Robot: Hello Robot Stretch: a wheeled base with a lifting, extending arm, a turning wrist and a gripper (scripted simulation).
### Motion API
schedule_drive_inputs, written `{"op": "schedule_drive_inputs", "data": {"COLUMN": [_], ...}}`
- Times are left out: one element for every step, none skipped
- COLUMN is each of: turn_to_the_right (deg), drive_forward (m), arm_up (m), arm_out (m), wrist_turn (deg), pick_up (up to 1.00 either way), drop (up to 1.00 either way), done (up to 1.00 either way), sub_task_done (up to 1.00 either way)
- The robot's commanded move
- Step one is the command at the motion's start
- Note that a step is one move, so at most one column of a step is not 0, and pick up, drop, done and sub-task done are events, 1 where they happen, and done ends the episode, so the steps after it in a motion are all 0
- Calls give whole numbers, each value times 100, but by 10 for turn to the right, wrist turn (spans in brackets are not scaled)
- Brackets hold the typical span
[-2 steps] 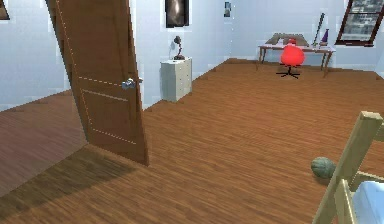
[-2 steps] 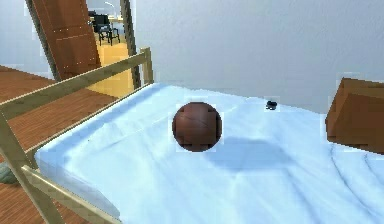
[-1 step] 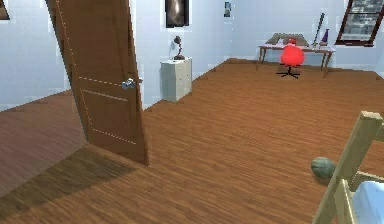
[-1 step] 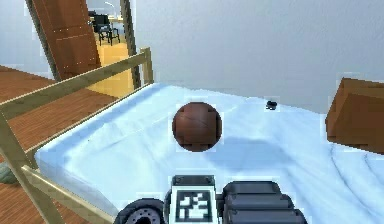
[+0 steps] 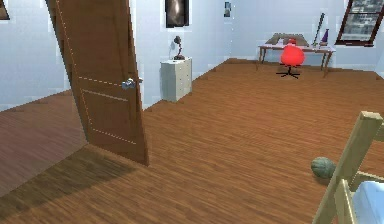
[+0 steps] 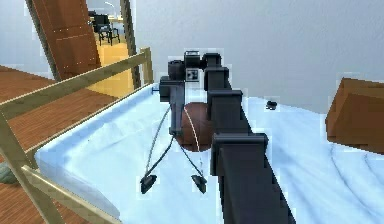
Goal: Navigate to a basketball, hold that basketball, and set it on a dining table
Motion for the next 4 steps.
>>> {"op": "schedule_drive_inputs", "data": {"turn_to_the_right": [0,0,0,0], "drive_forward": [0,0,0,0], "arm_up": [0,0,0,0], "arm_out": [0,0,0,0], "wrist_turn": [450,450,450,450], "pick_up": [0,0,0,0], "drop": [0,0,0,0], "done": [0,0,0,0], "sub_task_done": [0,0,0,0]}}
